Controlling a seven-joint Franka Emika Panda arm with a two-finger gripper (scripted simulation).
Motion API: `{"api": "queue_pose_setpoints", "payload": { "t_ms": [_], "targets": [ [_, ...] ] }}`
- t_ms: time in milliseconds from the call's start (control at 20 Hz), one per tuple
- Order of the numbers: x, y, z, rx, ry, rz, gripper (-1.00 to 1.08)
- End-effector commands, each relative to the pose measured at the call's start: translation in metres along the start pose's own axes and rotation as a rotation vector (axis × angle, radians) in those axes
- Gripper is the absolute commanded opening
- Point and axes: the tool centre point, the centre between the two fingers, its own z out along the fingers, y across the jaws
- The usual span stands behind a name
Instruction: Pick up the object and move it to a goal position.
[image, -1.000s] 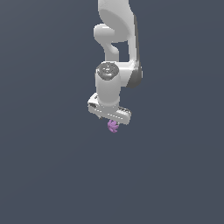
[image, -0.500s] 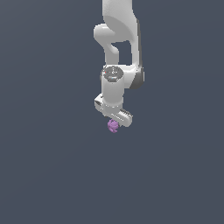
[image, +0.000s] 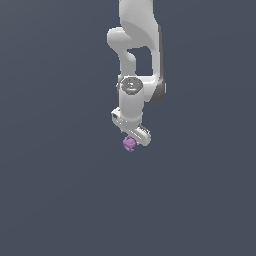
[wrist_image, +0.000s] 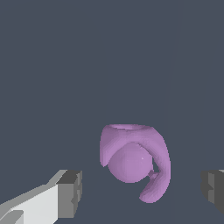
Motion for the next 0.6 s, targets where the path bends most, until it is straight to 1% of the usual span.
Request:
{"api": "queue_pose_setpoints", "payload": {
  "t_ms": [0, 300, 550],
  "targets": [
    [-0.001, 0.000, 0.001, 0.001, 0.001, 0.014, 1.00],
    [-0.001, 0.000, 0.004, 0.000, 0.001, 0.012, 1.00],
    [-0.002, 0.001, 0.022, 0.000, 0.001, 0.015, 1.00]
  ]
}}
